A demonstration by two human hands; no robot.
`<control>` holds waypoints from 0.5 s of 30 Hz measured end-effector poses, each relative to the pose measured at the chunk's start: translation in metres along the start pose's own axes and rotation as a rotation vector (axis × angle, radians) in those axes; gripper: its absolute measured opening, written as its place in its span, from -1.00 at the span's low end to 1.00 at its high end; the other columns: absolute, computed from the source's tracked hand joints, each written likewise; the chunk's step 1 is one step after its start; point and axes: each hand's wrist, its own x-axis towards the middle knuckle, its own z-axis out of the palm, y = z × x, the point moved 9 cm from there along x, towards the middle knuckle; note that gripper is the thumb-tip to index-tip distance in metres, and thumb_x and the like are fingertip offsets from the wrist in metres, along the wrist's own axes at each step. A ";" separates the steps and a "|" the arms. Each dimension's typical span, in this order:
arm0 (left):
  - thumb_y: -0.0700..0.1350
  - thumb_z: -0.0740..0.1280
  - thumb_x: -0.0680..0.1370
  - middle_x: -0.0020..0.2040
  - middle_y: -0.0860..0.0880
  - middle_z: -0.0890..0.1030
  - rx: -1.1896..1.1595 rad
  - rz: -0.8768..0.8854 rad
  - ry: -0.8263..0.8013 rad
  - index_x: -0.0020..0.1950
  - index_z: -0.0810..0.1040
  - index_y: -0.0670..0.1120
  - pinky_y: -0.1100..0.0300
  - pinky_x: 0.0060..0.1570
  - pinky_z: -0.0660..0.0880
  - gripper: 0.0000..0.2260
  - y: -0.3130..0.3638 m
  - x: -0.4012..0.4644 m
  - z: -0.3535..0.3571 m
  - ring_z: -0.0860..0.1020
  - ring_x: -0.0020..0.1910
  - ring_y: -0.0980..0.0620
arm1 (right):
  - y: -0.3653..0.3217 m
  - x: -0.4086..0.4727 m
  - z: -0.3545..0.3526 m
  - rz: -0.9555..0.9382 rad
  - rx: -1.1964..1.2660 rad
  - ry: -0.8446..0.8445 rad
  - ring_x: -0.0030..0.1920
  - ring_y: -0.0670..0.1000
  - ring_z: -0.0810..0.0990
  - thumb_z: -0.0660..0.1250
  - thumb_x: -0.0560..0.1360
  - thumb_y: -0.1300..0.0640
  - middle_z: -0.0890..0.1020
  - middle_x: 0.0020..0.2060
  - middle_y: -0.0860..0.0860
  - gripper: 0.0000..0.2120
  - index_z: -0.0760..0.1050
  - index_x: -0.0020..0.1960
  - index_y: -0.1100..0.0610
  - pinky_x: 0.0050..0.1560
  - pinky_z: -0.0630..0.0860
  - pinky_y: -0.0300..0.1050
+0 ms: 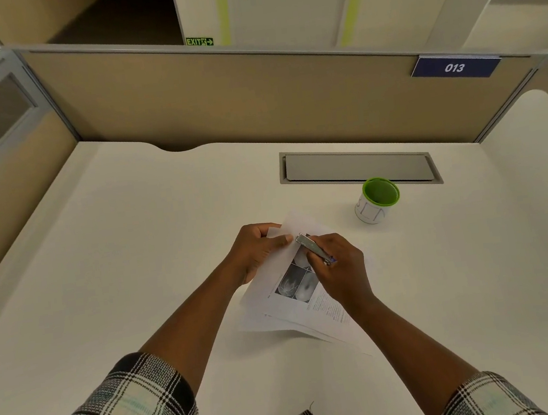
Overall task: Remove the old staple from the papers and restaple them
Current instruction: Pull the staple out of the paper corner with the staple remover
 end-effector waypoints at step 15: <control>-0.07 0.48 0.47 0.22 -0.18 0.57 0.045 0.000 0.009 0.26 0.55 -0.21 -0.12 0.17 0.55 -0.58 0.003 0.002 0.003 0.55 0.13 -0.21 | 0.003 -0.005 -0.001 -0.067 0.014 0.005 -0.04 -0.02 0.64 0.47 0.43 0.27 0.68 0.00 0.05 -0.75 0.64 0.10 0.20 -0.02 0.61 -0.20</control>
